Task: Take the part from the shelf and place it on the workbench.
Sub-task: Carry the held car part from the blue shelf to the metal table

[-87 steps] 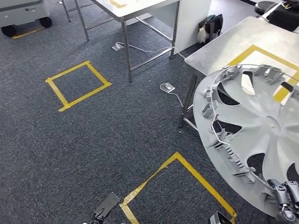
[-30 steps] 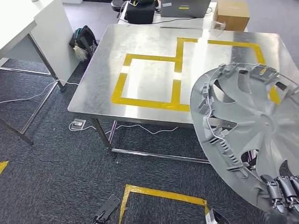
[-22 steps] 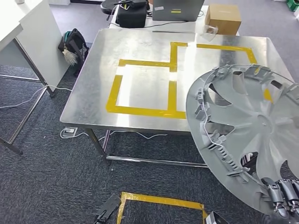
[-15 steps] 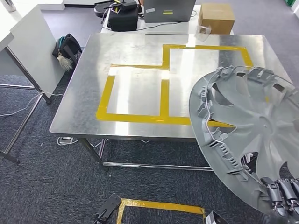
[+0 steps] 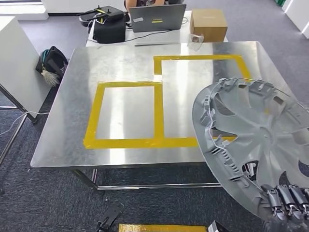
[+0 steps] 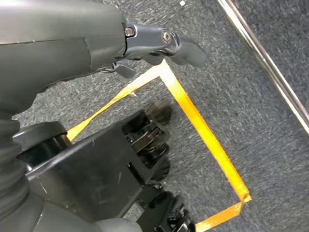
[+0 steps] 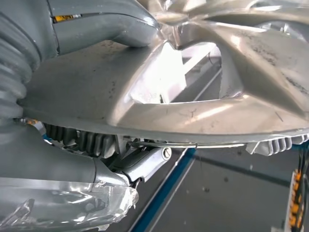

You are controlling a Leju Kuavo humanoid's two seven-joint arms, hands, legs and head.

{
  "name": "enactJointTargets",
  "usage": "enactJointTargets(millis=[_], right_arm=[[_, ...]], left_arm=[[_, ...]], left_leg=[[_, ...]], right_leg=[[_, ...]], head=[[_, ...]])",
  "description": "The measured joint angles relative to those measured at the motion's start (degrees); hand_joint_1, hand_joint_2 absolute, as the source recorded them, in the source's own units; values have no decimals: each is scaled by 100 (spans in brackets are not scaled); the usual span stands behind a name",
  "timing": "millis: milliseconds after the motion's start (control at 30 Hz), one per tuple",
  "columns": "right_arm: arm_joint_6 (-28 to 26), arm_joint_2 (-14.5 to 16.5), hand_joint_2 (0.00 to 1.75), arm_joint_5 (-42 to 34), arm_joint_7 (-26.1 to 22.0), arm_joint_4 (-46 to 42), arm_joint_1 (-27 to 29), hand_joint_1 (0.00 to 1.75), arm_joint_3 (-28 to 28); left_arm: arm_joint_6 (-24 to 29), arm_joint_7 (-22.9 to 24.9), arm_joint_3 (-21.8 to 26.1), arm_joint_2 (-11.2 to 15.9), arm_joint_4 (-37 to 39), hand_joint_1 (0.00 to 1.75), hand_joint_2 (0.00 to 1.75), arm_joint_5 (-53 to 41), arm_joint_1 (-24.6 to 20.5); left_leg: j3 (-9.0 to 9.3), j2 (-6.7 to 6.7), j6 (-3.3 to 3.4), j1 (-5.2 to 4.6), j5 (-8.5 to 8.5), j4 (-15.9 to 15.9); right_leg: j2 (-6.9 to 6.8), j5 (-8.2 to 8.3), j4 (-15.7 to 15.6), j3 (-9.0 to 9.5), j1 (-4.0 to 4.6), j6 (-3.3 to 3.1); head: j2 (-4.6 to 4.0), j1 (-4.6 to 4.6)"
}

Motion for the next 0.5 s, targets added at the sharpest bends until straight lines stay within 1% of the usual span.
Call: enactJointTargets(millis=[33,67,100,133,167,200,233,267,300,333,367,400,433,467,500], right_arm=[[0,0,175,1,34,19,17,175,16],[0,0,175,-1,66,39,29,175,29],[0,0,175,-2,89,62,33,175,39],[0,0,175,-2,102,83,37,175,44],[0,0,175,-3,116,103,44,175,46],[0,0,175,-3,124,125,57,175,48],[0,0,175,-2,130,145,73,175,48],[1,0,175,-2,135,165,91,175,49],[1,0,175,-1,139,183,104,175,49],[1,0,175,-1,143,198,115,175,50],[1,0,175,-1,150,212,126,175,50],[0,0,175,-1,157,230,133,175,50],[0,0,175,-2,168,248,149,175,51],[1,0,175,-2,181,264,171,175,51],[1,0,175,-1,191,279,191,175,53]], left_arm=[[-3,-8,1,-6,-8,0,175,15,-12],[-5,-16,2,-14,-15,0,175,31,-26],[-7,-23,2,-21,-19,0,175,43,-37],[-8,-29,3,-23,-22,0,175,53,-41],[-8,-34,4,-23,-23,0,175,60,-41],[-8,-39,5,-21,-23,0,175,64,-37],[-8,-43,7,-20,-23,0,175,67,-30],[-8,-48,8,-20,-23,0,175,70,-23],[-8,-54,9,-21,-23,0,175,75,-19],[-8,-59,10,-21,-23,0,175,83,-14],[-8,-64,11,-18,-23,0,175,92,-11],[-8,-69,12,-15,-23,0,175,100,-8],[-7,-75,15,-10,-26,0,175,106,-5],[-4,-80,16,-6,-29,0,175,110,-6],[-1,-84,17,-5,-33,0,175,116,-10]], left_leg=[[75,-2,19,16,3,-32],[154,-1,44,33,-7,-52],[233,0,69,48,-34,-58],[295,5,84,53,-81,-61],[351,6,96,56,-134,-61],[410,4,101,59,-193,-61],[484,-2,100,64,-260,-61],[573,-8,96,69,-333,-61],[675,-14,86,76,-411,-61],[775,-18,68,82,-492,-61],[868,-18,43,79,-574,-56],[937,-17,16,71,-647,-54],[984,-12,-13,62,-708,-63],[1024,-9,-45,55,-739,-65],[1045,-6,-72,56,-745,-63]], right_leg=[[-20,24,72,26,6,28],[-60,44,244,-25,9,61],[-105,22,492,-151,7,93],[-151,-46,812,-363,1,123],[-178,-175,1124,-606,-7,145],[-187,-366,1356,-842,-13,162],[-189,-558,1460,-1028,-16,171],[-189,-670,1410,-1142,-21,177],[-191,-643,1224,-1188,-29,188],[-201,-413,931,-1188,-41,202],[-237,-9,643,-1170,-55,219],[-271,319,418,-1147,-61,199],[-288,587,281,-1113,-59,162],[-295,706,237,-1091,-51,107],[-267,668,221,-1042,-47,39]], head=[[1,5],[0,22],[0,41],[0,55],[-1,67],[0,66],[0,64],[0,68],[0,68],[0,69],[0,74],[0,80],[0,72],[0,67],[0,54]])
